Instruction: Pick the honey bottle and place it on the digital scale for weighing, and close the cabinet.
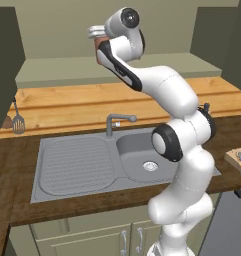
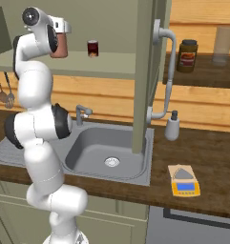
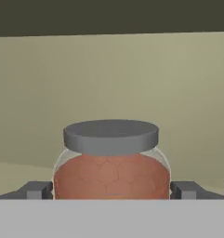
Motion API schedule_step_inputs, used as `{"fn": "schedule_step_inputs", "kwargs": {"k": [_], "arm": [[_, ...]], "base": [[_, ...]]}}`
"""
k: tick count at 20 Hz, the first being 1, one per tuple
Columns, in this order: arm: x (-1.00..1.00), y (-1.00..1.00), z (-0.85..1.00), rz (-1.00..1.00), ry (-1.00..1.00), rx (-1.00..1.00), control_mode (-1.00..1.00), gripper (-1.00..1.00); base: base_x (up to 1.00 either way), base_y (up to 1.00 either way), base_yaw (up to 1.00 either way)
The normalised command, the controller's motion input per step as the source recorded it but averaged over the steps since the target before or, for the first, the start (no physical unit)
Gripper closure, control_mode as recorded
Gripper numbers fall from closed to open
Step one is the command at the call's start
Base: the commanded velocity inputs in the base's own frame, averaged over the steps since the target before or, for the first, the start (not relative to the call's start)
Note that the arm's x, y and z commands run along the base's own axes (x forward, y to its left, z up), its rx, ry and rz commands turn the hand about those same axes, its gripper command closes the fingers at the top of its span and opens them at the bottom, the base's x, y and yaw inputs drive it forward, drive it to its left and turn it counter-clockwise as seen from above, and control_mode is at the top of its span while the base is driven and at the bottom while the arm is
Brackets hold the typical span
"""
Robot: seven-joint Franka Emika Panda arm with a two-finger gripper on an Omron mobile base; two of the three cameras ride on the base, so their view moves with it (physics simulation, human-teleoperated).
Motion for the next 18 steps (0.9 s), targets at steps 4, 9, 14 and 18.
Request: {"fn": "schedule_step_inputs", "kwargs": {"k": [4, 9, 14, 18], "arm": [[0.05, 0.01, 0.02, 0.0, 0.01, 0.0, -1.0, -1.0], [0.0, 0.0, 0.29, 0.0, -0.04, 0.0, -1.0, -1.0], [0.01, 0.0, 0.17, 0.0, -0.02, 0.0, -1.0, -1.0], [0.15, 0.0, 0.0, 0.0, 0.01, 0.0, -1.0, -1.0]], "base": [[0.0, 0.0, 0.0], [0.0, 0.0, 0.0], [0.0, 0.0, 0.0], [0.0, 0.0, 0.0]]}}
